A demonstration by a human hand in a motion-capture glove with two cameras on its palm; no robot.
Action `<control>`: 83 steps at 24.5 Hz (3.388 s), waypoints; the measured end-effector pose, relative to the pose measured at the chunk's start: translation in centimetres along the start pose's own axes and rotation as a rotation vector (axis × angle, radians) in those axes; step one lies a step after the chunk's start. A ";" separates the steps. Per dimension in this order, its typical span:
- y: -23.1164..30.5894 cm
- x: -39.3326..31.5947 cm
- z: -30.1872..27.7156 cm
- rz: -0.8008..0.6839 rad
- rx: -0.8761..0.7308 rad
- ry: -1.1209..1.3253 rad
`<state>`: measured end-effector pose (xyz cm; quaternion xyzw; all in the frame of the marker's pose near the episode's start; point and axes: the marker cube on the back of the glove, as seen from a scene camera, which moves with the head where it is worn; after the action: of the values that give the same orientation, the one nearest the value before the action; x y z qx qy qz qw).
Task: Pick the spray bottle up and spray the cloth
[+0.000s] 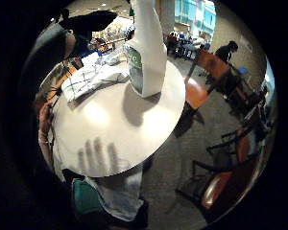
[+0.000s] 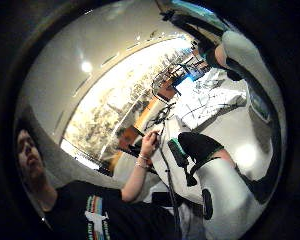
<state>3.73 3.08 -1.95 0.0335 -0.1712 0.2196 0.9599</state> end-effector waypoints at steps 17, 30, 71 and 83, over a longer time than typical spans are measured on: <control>-1.1 4.7 -2.9 0.303 0.119 -0.306; -6.3 9.6 -1.5 0.418 0.118 -0.243; -6.6 9.5 -1.7 0.380 0.243 -0.143; -7.2 9.6 -0.8 0.370 0.075 -0.204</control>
<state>15.17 0.66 0.63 0.0594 -0.2624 0.3937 0.8790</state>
